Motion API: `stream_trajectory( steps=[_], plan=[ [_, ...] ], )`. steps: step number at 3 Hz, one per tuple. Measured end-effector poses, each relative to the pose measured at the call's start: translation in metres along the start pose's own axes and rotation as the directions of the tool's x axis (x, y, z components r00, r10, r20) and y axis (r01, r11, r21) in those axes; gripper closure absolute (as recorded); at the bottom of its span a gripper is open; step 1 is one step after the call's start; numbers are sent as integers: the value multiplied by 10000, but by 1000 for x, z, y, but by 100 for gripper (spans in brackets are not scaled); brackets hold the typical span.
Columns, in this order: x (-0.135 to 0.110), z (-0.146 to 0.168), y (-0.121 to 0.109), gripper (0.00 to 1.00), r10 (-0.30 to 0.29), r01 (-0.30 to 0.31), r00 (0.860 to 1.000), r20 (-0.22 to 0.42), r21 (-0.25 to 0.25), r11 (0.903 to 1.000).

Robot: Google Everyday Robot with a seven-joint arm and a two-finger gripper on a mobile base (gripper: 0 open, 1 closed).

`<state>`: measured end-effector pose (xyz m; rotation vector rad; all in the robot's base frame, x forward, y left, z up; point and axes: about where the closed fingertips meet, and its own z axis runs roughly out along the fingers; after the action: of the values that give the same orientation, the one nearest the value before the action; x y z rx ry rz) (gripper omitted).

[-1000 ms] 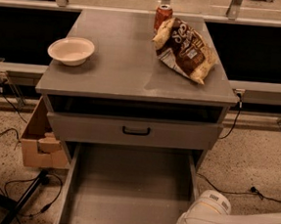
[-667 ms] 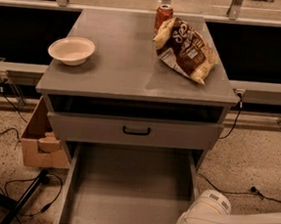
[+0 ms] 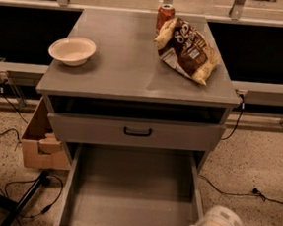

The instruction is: Open middle drawer

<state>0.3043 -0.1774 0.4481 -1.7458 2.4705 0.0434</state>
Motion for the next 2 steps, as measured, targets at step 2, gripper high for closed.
stream_trajectory(
  steps=[2],
  plan=[
    [2,-5,3,62,22,-22,10000,36,25,10000]
  ],
)
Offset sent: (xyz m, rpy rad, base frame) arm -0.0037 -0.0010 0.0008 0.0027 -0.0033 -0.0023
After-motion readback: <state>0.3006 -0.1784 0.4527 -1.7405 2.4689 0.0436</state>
